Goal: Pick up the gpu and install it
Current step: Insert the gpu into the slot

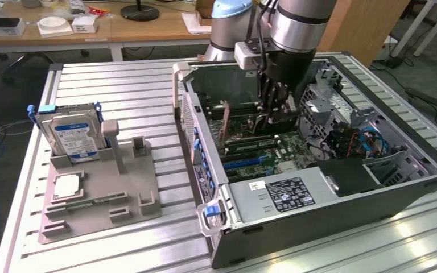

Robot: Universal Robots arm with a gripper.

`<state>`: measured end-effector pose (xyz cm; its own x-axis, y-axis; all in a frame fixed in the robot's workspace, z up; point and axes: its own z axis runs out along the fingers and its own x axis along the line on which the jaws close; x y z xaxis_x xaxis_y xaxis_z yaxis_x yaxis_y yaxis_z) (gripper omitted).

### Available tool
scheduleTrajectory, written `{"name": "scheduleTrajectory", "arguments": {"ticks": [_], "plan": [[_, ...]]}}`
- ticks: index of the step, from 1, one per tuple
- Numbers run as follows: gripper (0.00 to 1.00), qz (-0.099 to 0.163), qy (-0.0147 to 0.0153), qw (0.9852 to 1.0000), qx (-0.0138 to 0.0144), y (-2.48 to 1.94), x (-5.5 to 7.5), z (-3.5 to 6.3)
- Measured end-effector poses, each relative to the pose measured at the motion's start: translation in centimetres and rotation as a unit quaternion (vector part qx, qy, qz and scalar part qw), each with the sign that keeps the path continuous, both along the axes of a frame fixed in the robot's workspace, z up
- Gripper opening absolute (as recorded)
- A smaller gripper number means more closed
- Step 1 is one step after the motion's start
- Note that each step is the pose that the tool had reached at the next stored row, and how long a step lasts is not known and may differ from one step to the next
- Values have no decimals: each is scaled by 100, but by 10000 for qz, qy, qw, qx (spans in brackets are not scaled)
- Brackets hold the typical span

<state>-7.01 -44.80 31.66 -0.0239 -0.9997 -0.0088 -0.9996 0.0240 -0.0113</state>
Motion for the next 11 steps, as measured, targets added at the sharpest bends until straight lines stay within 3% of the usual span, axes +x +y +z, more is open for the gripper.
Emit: {"name": "scheduleTrajectory", "arguments": {"ticks": [11], "plan": [[26, 0, 0, 10000, 34, -1, -8, -91]]}}
